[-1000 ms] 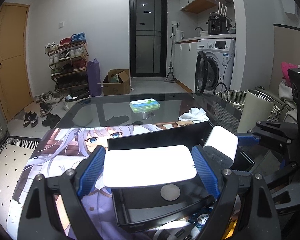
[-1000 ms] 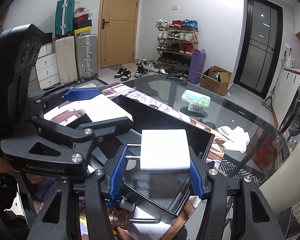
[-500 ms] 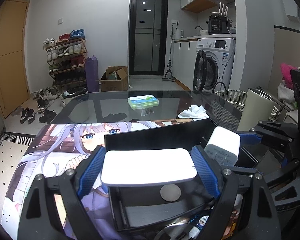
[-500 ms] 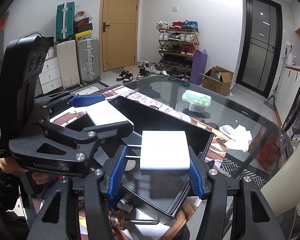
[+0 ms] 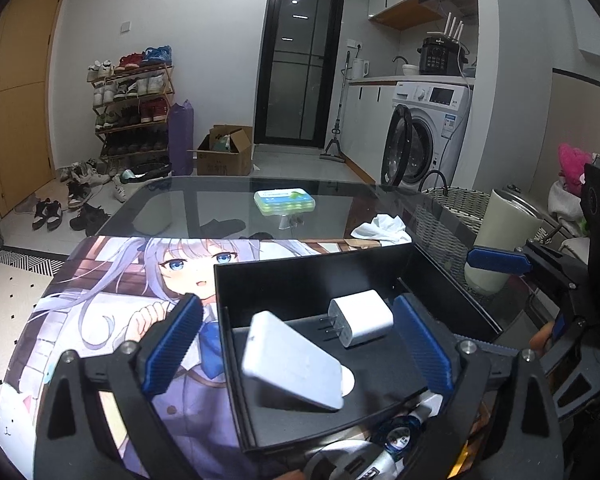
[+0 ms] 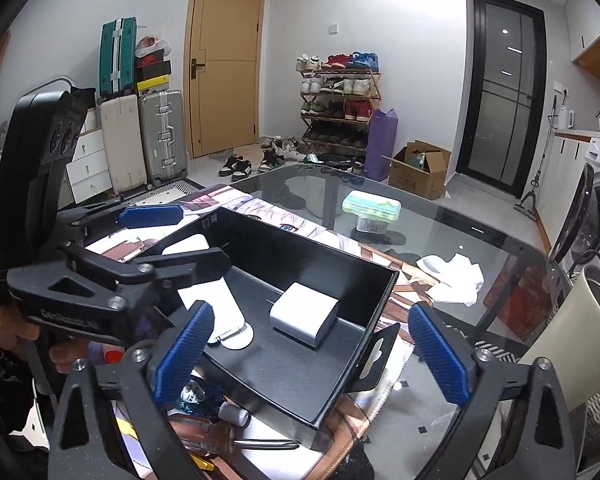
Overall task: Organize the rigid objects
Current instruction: 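Carry both held items into the black box and open both tools to release, then withdraw both open tools from the black box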
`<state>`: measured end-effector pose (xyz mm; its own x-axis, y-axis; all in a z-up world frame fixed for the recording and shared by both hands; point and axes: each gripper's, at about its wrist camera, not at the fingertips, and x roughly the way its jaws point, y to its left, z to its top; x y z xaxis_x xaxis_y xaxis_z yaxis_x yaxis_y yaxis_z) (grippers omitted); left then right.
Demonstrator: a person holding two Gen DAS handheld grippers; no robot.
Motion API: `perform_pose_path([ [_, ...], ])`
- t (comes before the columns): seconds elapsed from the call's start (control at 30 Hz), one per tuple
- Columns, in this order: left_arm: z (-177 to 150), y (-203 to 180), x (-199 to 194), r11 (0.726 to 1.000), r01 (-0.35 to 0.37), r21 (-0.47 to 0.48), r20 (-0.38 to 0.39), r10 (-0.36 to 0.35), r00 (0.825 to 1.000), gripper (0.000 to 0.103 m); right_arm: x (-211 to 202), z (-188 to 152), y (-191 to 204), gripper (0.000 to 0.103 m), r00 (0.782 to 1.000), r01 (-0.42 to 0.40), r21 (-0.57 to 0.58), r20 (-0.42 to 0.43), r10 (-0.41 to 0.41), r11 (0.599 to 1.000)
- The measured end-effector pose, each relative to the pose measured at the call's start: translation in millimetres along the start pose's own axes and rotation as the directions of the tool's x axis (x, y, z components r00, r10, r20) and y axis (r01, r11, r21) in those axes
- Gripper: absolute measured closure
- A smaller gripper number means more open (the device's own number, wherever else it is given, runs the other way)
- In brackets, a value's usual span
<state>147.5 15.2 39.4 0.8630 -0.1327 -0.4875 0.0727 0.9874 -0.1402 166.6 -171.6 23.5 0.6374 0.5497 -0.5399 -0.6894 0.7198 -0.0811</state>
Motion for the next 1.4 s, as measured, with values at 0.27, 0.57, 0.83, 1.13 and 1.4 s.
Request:
perform_pose_path([
  [0.27, -3, -1, -18, 0.998, -0.056, 0.036, 0.006, 0.055, 0.998, 0.0, -13, -1, 3, 0.0, 1.0, 0.009, 0.022, -0.004, -0.009, 1.0],
  [0.57, -18, -5, -42, 0.995, -0.075, 0.06, -0.009, 0.075, 0.997, 0.0, -37, -5, 12, 0.0, 1.0, 0.024, 0.031, -0.008, -0.023, 0.999],
  [0.83, -28, 2, -60, 0.994, -0.101, 0.052, -0.021, 0.102, 0.995, 0.0, -49, -10, 22, 0.0, 0.999, 0.034, 0.019, -0.02, -0.033, 0.999],
  [1.13, -44, 9, -77, 0.99, -0.134, 0.043, -0.038, 0.135, 0.99, 0.0, -59, -19, 31, 0.0, 0.999, 0.028, 0.046, -0.032, -0.027, 0.999],
  [1.4, -62, 12, -87, 0.989, -0.143, 0.041, -0.058, 0.145, 0.988, 0.0, -65, -33, 38, 0.0, 0.997, 0.017, 0.04, -0.069, -0.014, 0.999],
])
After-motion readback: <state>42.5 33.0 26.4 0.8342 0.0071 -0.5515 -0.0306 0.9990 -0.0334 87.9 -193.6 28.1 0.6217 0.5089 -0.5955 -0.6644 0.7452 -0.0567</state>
